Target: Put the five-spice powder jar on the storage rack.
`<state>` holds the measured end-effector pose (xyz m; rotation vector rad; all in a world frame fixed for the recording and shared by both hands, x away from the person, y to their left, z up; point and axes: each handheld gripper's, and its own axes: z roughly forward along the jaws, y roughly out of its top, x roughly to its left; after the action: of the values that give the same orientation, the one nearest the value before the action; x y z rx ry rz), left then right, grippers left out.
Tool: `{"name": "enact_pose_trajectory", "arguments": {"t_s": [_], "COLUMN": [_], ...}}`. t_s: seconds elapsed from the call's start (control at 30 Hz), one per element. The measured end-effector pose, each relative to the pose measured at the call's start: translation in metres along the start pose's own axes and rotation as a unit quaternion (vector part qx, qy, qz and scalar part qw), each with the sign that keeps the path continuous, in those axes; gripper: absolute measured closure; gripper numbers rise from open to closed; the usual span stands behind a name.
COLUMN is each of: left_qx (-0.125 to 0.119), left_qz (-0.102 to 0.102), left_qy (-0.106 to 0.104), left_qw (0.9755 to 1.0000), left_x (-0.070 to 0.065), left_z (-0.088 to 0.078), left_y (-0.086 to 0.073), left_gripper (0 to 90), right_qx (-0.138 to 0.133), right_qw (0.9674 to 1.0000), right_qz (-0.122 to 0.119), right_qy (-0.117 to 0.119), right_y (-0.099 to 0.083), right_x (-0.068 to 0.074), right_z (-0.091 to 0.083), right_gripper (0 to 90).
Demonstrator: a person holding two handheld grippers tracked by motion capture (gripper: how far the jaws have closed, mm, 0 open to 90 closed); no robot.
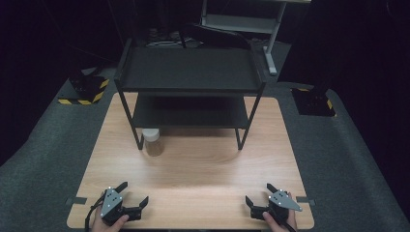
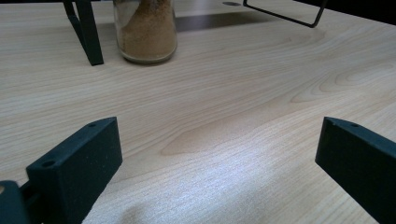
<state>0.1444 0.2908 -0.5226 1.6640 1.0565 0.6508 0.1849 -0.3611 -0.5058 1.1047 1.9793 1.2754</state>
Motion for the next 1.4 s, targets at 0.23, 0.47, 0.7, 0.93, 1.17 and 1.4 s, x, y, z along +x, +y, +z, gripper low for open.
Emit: {"name": "enact_pose_trajectory", "arguments": {"t_s": [0.23,0.47,0.7,0.93,1.17,1.4], "left_qx": [-0.003,-0.024,-0.054,-0.06,-0.051,-0.04], "left_qz": [0.001,0.004,0.01,0.015,0.014,0.01], "left_qy": [-0.002,0.0,0.005,0.017,0.037,0.051], "left_qw": [1.0,0.9997,0.9985,0.998,0.9979,0.9978], "left_x": [0.0,-0.008,-0.018,-0.016,-0.012,-0.009], "left_z": [0.0,-0.007,-0.011,-0.005,0.014,0.046], "left_y": [-0.001,0.007,0.033,0.055,0.073,0.087], "left_gripper": [0.6,0.9,0.5,0.7,1.0,3.1], "right_qx": [0.0,-0.004,-0.006,-0.008,-0.007,-0.008], "right_qw": [1.0,1.0,1.0,0.9999,0.9999,0.9999], "right_qz": [-0.001,-0.001,-0.005,-0.001,-0.001,0.0], "right_qy": [0.004,0.003,0.007,0.006,0.007,0.006], "right_y": [0.0,-0.002,-0.002,-0.003,-0.003,-0.003], "right_x": [-0.002,-0.001,-0.002,-0.002,-0.002,-0.002], "right_z": [0.0,-0.001,-0.001,-0.001,-0.001,-0.001], "right_gripper": [0.3,0.3,0.3,0.3,0.3,0.3]}}
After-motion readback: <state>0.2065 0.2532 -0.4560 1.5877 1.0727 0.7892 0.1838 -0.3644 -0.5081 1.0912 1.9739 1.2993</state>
